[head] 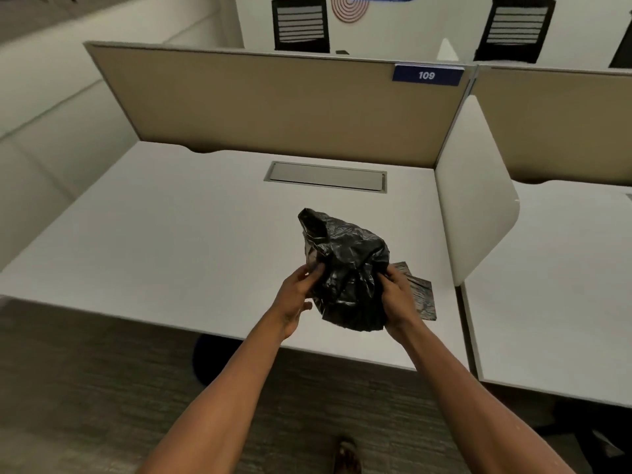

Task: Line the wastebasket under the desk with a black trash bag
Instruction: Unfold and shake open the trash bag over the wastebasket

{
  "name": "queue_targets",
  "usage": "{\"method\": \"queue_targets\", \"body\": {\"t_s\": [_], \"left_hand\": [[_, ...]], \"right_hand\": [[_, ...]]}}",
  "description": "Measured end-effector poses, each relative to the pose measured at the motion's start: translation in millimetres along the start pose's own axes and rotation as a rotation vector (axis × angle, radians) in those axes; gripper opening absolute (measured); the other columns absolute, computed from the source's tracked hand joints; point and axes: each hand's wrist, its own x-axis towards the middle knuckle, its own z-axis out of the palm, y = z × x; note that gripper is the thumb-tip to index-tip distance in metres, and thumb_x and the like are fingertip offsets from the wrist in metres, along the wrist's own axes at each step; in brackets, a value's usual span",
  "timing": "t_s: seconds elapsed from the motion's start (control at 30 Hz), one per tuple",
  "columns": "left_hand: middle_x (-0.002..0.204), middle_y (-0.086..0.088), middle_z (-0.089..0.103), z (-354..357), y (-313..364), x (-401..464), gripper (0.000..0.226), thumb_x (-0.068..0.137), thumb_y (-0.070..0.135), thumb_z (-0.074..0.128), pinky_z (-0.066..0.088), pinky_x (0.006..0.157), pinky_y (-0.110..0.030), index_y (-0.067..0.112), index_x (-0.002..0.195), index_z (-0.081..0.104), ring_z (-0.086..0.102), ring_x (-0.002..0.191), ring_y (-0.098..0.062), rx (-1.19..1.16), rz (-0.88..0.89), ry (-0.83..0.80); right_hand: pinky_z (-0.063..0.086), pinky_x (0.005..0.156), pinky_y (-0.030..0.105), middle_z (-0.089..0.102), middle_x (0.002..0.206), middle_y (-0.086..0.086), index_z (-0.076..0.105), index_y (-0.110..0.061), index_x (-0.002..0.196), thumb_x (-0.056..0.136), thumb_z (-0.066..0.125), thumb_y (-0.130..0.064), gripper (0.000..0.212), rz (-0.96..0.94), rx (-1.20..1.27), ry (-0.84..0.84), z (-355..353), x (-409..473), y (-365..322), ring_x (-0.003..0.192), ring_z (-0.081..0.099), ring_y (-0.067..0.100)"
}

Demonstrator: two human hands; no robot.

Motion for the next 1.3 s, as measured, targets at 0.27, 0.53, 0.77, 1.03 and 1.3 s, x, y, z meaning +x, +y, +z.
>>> {"method": "queue_targets", "body": {"t_s": [0.27, 0.53, 0.77, 1.03, 1.3], "left_hand": [[0.121, 0.0, 0.075, -77, -15, -94, 0.098, 0.055, 0.081, 0.083, 0.052, 0.083, -0.035, 0.026, 0.135, 0.068, 0.067, 0.109, -0.018, 0.028, 0.119, -0.028], [0.123, -0.02, 0.077, -161, -55, -162, 0.06, 0.079, 0.003, 0.087, 0.06, 0.103, -0.045, 0.013, 0.135, 0.071, 0.072, 0.119, -0.038, 0.12, 0.216, 0.139], [0.103, 0.003, 0.084, -209, -62, -198, 0.032, 0.09, 0.01, 0.08, 0.063, 0.088, -0.032, 0.039, 0.101, 0.082, 0.079, 0.1, -0.013, 0.229, 0.207, 0.253], [0.1, 0.008, 0.084, -250, -66, -224, 0.042, 0.089, 0.009, 0.08, 0.063, 0.08, -0.022, 0.05, 0.093, 0.082, 0.078, 0.097, -0.008, 0.246, 0.226, 0.274], [0.095, 0.001, 0.083, -283, -91, -248, 0.035, 0.087, -0.009, 0.076, 0.062, 0.092, -0.032, 0.026, 0.082, 0.079, 0.078, 0.101, -0.019, 0.178, 0.285, 0.329]], "right_hand": [[0.058, 0.101, 0.058, 0.07, 0.133, 0.026, 0.067, -0.002, 0.133, 0.1, 0.062, -0.03, 0.044, 0.33, 0.229, -0.028, 68, -58, 44, 0.122, 0.067, 0.043], [0.034, 0.122, 0.06, 0.055, 0.152, 0.027, 0.053, -0.004, 0.15, 0.102, 0.053, -0.05, 0.067, 0.534, 0.422, -0.283, 136, -119, 77, 0.143, 0.05, 0.043], [0.062, 0.091, 0.038, 0.063, 0.131, -0.001, 0.033, -0.048, 0.154, 0.08, 0.079, -0.019, 0.092, -0.12, -0.311, -0.309, 168, -145, 74, 0.114, 0.071, 0.019], [0.056, 0.101, 0.036, 0.073, 0.124, 0.0, 0.048, -0.052, 0.147, 0.071, 0.088, -0.045, 0.086, -0.265, -0.623, -0.548, 198, -139, 40, 0.116, 0.07, 0.015], [0.065, 0.072, 0.035, 0.084, 0.097, 0.006, 0.084, -0.02, 0.087, 0.082, 0.078, -0.038, 0.019, -0.03, -0.088, -0.201, 238, -155, 47, 0.095, 0.08, 0.028]]}}
